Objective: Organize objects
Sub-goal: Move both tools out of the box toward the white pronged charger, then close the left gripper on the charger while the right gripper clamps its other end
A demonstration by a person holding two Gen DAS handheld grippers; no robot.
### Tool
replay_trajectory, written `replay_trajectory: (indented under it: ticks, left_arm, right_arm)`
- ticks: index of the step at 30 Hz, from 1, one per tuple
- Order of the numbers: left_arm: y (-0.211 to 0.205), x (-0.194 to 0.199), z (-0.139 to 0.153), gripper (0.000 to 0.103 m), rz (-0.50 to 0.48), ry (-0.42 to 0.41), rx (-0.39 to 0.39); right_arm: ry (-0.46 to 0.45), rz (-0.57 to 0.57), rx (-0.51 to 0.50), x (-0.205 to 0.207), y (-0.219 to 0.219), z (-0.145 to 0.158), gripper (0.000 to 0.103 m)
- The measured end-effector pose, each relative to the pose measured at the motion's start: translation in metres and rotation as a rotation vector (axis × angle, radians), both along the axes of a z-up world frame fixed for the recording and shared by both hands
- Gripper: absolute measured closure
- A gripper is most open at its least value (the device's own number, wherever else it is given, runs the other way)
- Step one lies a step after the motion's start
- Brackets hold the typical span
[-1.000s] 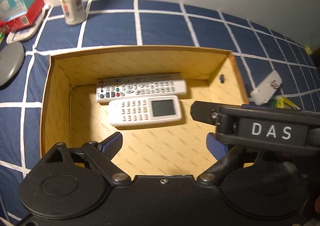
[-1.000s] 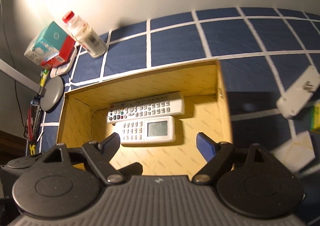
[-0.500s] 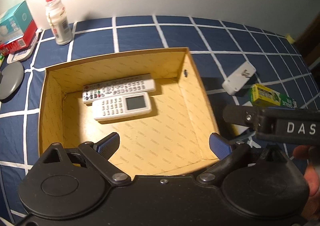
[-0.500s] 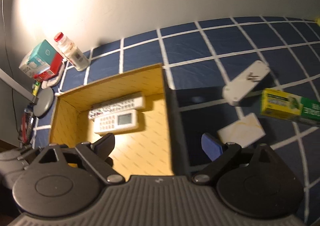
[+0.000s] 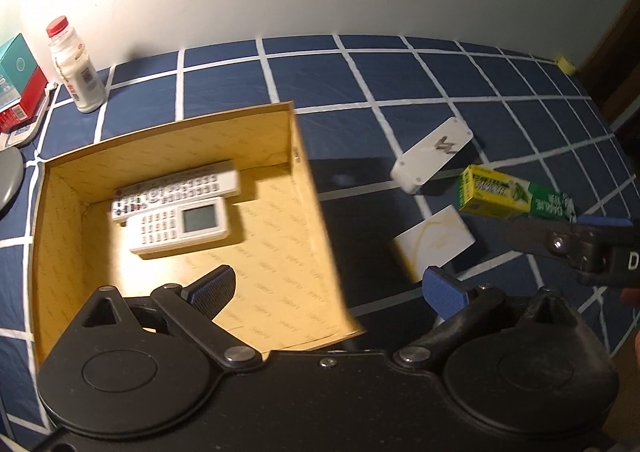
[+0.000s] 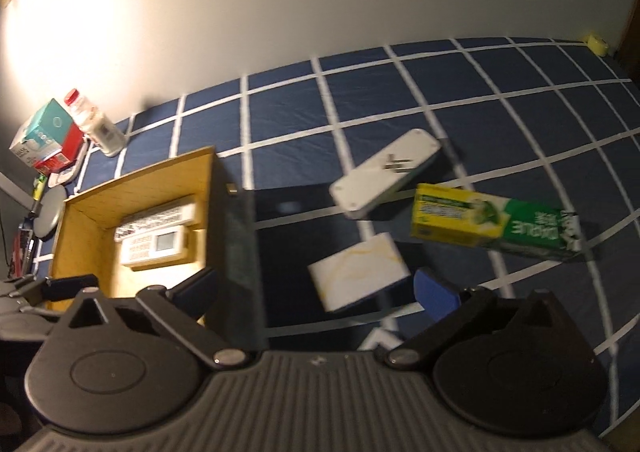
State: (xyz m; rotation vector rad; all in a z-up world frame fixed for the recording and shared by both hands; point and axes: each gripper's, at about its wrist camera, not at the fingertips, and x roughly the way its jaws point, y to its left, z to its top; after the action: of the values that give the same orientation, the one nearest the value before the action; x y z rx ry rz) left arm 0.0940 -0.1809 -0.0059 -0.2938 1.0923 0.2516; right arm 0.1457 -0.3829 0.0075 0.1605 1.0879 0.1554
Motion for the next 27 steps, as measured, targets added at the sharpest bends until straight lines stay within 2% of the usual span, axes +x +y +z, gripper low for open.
replay_trajectory:
  ticks: [9, 15, 19, 27]
  left_arm:
    - [-0.05, 0.049, -0.001, 0.0, 0.064, 0.008, 0.013]
    - [-0.075, 0.079, -0.007, 0.0, 0.117, 0.009, 0.011]
    - [-0.089, 0.095, -0.014, 0.0, 0.144, 0.01, 0.017]
    - [-0.102, 0.121, -0.038, 0.0, 0.235, 0.043, -0.003]
  right_arm:
    - [0.021, 0.045, -0.016, 0.035, -0.082, -0.006, 0.0]
    - [0.022, 0.096, -0.037, 0.066, -0.119, -0.007, 0.0]
    - [0.011, 0.15, -0.057, 0.084, -0.13, -0.01, 0.0]
    - [0.048, 0.298, -0.07, 0.123, -0.13, -0.021, 0.0]
